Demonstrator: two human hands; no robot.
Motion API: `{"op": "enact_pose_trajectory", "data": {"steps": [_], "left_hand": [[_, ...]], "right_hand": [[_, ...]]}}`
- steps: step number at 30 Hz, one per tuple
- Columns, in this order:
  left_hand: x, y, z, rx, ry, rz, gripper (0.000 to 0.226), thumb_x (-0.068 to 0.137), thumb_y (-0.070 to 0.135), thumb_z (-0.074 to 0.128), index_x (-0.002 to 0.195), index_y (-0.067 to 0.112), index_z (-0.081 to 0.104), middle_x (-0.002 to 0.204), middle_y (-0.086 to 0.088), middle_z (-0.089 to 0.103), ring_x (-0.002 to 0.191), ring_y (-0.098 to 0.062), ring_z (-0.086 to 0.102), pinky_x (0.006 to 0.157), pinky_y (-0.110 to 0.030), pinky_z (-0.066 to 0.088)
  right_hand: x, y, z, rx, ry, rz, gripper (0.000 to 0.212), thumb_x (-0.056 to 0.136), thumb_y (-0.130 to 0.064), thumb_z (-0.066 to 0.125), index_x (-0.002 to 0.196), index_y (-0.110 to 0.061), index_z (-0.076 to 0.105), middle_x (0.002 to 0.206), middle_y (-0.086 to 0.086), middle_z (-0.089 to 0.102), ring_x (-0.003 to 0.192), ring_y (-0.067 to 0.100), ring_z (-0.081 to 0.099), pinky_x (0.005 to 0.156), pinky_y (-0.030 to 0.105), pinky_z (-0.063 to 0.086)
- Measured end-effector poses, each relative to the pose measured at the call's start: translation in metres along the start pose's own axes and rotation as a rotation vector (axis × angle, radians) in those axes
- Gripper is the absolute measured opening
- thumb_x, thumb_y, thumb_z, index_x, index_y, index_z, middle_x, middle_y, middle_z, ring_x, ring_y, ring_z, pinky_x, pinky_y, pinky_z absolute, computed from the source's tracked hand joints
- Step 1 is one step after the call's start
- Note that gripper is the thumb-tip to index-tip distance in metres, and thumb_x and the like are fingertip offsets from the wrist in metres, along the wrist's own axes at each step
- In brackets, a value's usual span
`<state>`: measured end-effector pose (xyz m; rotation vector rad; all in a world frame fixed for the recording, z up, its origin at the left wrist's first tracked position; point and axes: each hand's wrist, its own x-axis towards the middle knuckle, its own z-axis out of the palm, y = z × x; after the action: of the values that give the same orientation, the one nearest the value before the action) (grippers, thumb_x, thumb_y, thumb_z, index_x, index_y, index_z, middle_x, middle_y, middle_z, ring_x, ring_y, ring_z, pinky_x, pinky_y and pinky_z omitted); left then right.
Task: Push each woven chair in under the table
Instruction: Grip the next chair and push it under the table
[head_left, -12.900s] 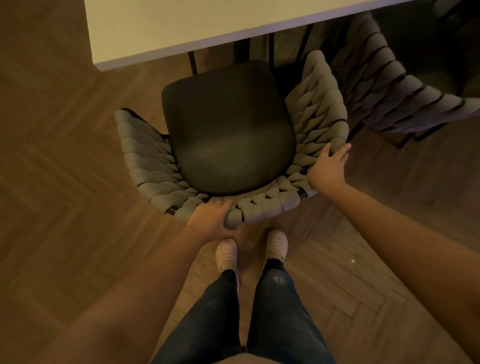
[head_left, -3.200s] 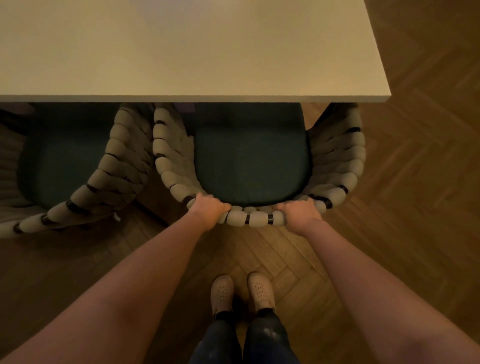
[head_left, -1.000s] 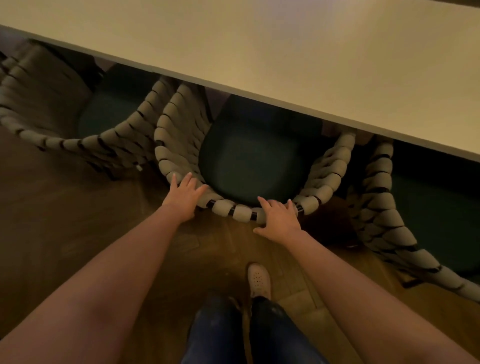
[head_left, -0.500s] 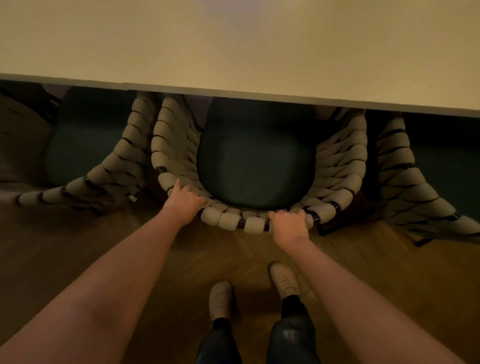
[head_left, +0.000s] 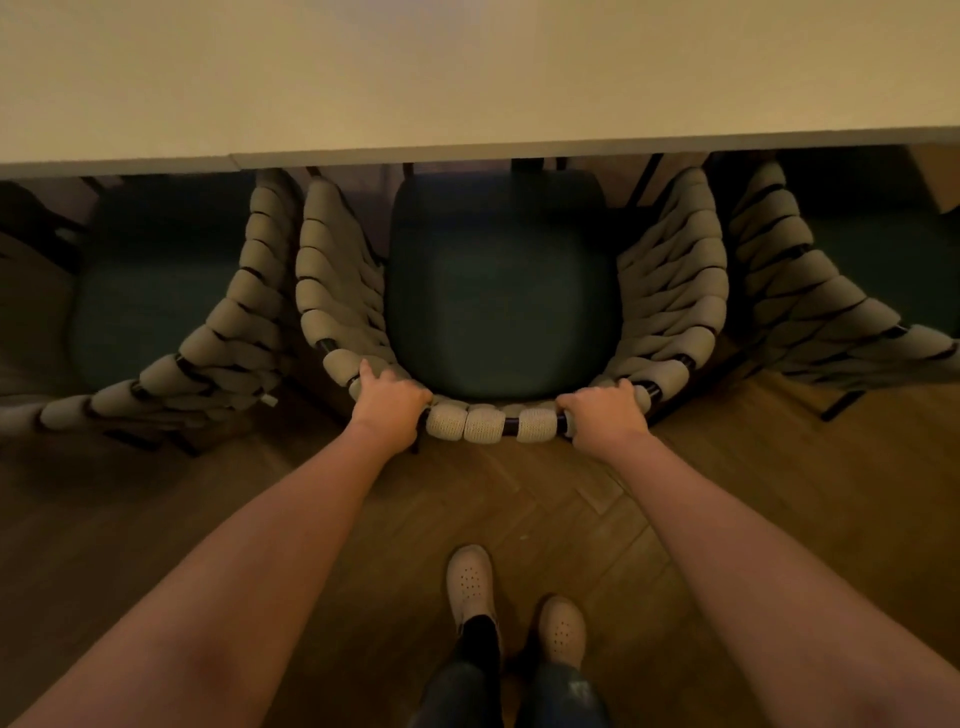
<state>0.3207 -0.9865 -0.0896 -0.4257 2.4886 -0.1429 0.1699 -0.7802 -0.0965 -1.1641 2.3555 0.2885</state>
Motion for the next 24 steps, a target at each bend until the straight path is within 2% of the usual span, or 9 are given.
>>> {"op": "enact_pose_trajectory", "data": {"steps": [11, 24], "left_hand": [[-0.042, 0.023, 0.021, -0.042, 0.000, -0.044, 0.046, 0.094, 0.023, 0.055, 0.138, 0.031, 0.045, 0.131, 0.000, 0.057, 0.130, -0.028, 0.043, 0.114, -0.063, 0.011], [-0.017, -0.015, 0.017, -0.093, 0.006, -0.081, 0.047, 0.093, 0.024, 0.058, 0.137, 0.036, 0.046, 0.135, 0.003, 0.055, 0.131, -0.025, 0.042, 0.115, -0.063, 0.005]], "right_hand": [[-0.031, -0.003, 0.026, -0.030, -0.004, -0.035, 0.029, 0.087, -0.019, 0.062, 0.113, -0.031, 0.056, 0.106, -0.003, 0.061, 0.105, 0.021, 0.057, 0.107, 0.050, 0.028], [-0.004, -0.021, 0.000, -0.072, 0.024, -0.058, 0.027, 0.089, -0.024, 0.062, 0.114, -0.031, 0.055, 0.099, -0.002, 0.061, 0.099, 0.021, 0.059, 0.106, 0.051, 0.031]]}}
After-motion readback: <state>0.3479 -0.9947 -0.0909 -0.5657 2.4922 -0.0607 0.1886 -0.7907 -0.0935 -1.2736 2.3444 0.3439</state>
